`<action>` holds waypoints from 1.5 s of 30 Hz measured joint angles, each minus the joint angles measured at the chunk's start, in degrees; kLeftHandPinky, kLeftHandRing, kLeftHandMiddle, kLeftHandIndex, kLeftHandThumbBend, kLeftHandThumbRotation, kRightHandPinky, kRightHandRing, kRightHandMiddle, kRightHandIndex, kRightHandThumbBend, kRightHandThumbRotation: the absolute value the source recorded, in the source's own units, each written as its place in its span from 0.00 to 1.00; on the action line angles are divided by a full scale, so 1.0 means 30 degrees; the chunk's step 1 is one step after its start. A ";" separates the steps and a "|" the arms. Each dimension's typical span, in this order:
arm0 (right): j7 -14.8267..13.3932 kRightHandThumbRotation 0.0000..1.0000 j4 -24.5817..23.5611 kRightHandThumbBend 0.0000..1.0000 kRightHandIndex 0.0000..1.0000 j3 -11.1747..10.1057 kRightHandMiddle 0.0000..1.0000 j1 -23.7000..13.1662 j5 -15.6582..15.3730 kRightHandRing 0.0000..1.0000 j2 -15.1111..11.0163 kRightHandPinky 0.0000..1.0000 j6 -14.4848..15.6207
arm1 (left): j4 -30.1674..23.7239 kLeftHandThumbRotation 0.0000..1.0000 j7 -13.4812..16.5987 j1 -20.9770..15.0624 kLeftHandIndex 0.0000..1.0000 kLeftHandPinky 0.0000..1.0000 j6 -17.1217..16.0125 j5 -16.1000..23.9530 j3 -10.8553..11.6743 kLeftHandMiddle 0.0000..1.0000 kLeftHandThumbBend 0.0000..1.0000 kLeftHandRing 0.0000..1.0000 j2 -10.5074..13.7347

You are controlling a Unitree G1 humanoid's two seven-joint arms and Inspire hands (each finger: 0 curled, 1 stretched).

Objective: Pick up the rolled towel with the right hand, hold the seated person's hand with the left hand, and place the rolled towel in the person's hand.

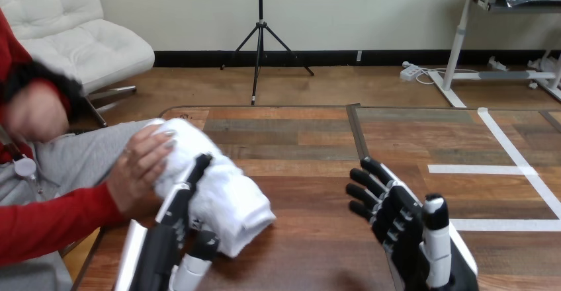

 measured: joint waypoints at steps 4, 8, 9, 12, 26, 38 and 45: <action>0.0159 1.00 -0.0313 1.00 0.92 0.0167 0.92 0.0285 0.0030 0.92 0.0037 0.89 0.0003 | -0.0009 1.00 -0.0196 0.0014 0.88 0.95 -0.0001 -0.0180 -0.0192 0.91 0.85 0.93 -0.0016; 0.0300 1.00 -0.0419 1.00 0.91 0.0205 0.92 0.0381 0.0073 0.91 0.0017 0.89 0.0003 | -0.0076 1.00 -0.0306 0.0009 0.86 0.94 -0.0002 -0.0670 -0.0412 0.90 0.83 0.92 -0.0049; 0.0319 1.00 -0.0419 1.00 0.91 0.0206 0.91 0.0382 0.0089 0.91 0.0012 0.88 0.0018 | -0.0117 1.00 -0.0347 0.0008 0.86 0.93 0.0029 -0.0861 -0.0473 0.90 0.83 0.92 -0.0054; 0.0359 1.00 -0.0420 1.00 0.90 0.0198 0.91 0.0376 0.0218 0.90 -0.0004 0.88 0.0151 | -0.0372 1.00 -0.0522 0.0012 0.86 0.93 0.0337 -0.1657 -0.0704 0.90 0.82 0.92 -0.0069; 0.0309 1.00 -0.0414 1.00 0.90 -0.0057 0.89 0.0331 0.0333 0.88 -0.0019 0.87 0.0446 | -0.1507 1.00 -0.0884 -0.0003 0.85 0.92 0.1636 -0.2779 -0.0865 0.88 0.77 0.91 -0.0078; 0.0163 1.00 -0.0414 1.00 0.90 -0.0145 0.89 0.0154 0.0389 0.89 -0.0012 0.86 0.0831 | -0.1604 1.00 -0.0944 -0.0030 0.83 0.90 0.1817 -0.2731 -0.0868 0.86 0.78 0.89 -0.0078; 0.0163 1.00 -0.0414 1.00 0.90 -0.0161 0.89 0.0084 0.0693 0.89 0.0002 0.85 0.1046 | -0.1613 1.00 -0.1003 -0.0032 0.82 0.89 0.2021 -0.2742 -0.0864 0.86 0.79 0.89 -0.0077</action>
